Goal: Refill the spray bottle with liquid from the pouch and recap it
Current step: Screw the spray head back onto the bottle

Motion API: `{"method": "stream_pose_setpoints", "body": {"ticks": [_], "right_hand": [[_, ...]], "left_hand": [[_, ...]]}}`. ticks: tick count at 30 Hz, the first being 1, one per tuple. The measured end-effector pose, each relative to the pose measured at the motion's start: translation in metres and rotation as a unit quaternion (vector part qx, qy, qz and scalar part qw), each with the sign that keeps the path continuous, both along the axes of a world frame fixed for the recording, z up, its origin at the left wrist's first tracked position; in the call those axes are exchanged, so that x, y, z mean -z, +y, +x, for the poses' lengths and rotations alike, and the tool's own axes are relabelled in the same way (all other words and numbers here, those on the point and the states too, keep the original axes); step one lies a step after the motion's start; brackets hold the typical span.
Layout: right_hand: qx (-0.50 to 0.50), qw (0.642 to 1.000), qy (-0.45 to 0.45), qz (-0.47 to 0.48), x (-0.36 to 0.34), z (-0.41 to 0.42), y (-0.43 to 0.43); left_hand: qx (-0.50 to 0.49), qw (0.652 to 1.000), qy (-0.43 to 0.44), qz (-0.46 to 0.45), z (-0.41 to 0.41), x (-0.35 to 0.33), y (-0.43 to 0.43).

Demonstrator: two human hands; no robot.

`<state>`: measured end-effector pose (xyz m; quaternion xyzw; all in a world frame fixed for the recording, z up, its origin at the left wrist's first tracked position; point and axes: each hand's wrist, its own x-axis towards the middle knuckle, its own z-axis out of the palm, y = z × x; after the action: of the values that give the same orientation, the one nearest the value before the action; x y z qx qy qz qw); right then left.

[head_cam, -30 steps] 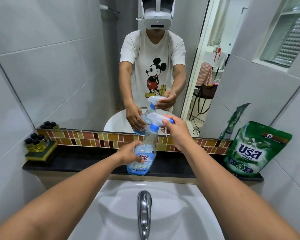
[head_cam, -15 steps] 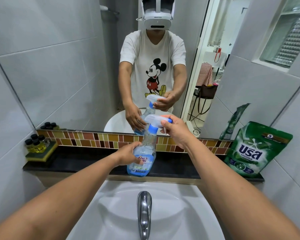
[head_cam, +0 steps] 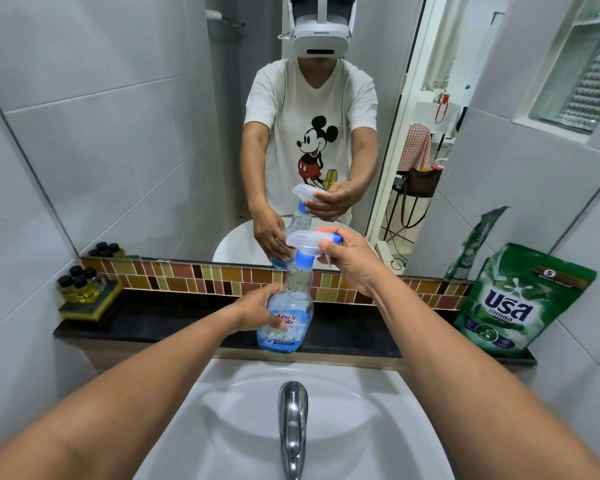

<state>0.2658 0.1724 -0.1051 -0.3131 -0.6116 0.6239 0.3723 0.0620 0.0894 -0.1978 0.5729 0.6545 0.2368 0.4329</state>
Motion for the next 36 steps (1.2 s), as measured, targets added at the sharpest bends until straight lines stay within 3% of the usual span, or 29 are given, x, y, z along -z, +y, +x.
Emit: {"method": "stream_pose_setpoints", "body": {"ticks": [11,19,25,30,33,36], "right_hand": [[-0.01,0.99,0.092,-0.104,0.006,-0.003,-0.005],[-0.011,0.99,0.093,-0.109,0.008,-0.005,-0.007],[-0.049,0.991,0.03,-0.122,0.022,-0.002,-0.011],[0.05,0.983,-0.04,-0.17,0.032,-0.009,-0.016],[0.018,0.987,-0.087,-0.134,0.037,-0.007,-0.023],[-0.002,0.992,-0.077,-0.1,0.037,-0.011,-0.025]], "left_hand": [[-0.003,1.0,0.002,-0.007,0.002,-0.002,-0.001],[-0.011,1.0,0.005,-0.013,0.001,-0.002,-0.001],[-0.012,1.0,0.015,-0.016,0.001,-0.002,-0.002],[-0.026,0.999,0.032,-0.009,-0.004,0.007,0.003],[-0.025,0.999,0.048,0.002,-0.004,0.008,0.006],[-0.023,0.998,0.063,0.004,0.001,0.001,0.005]]}}
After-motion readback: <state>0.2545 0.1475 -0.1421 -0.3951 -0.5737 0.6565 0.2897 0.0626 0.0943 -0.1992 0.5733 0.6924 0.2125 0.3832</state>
